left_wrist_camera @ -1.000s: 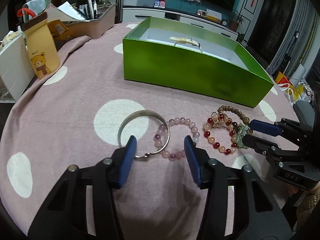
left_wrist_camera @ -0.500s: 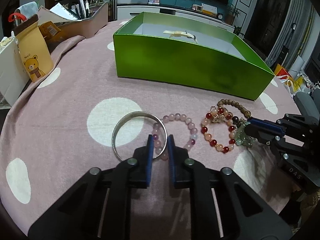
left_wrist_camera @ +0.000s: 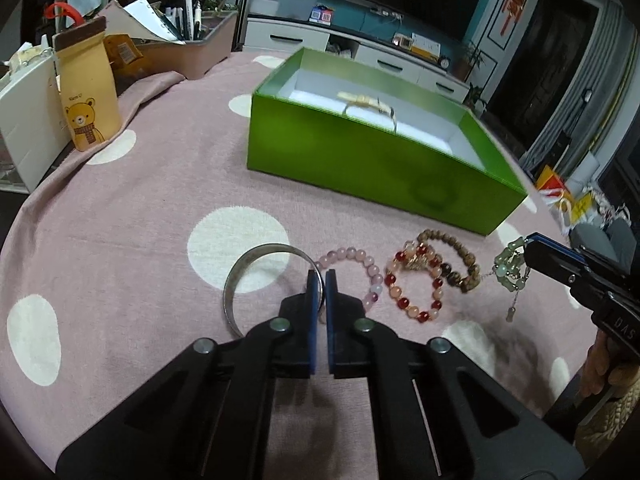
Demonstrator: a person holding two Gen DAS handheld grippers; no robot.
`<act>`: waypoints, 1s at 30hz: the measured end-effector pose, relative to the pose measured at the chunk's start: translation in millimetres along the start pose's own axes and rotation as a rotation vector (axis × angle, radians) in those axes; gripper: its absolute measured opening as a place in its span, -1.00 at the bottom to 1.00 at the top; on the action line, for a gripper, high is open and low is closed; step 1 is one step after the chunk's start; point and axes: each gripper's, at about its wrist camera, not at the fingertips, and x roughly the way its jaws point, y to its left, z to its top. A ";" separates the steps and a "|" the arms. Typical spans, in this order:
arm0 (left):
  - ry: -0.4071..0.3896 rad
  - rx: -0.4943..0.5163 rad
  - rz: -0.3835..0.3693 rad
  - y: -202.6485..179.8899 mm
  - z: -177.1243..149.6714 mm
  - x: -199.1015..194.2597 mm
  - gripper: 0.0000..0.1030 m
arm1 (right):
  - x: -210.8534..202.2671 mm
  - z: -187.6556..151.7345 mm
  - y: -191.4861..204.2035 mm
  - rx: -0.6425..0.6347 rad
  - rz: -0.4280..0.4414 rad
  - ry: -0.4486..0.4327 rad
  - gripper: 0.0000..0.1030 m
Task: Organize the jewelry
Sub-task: 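Grasp the silver bangle with the left tool while the right tool grasps the jade pendant, then release the bangle into the green box while the right tool releases the jade pendant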
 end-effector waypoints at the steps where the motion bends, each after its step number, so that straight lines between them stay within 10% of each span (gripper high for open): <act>1: -0.010 -0.006 -0.002 0.6 1.7 -4.0 -0.95 | -3.8 1.5 -0.3 0.001 0.001 -0.010 -0.86; 30: -0.167 0.103 0.032 -36.1 92.1 -54.1 -0.94 | -64.3 61.6 -28.5 -0.008 -0.113 -0.197 -0.86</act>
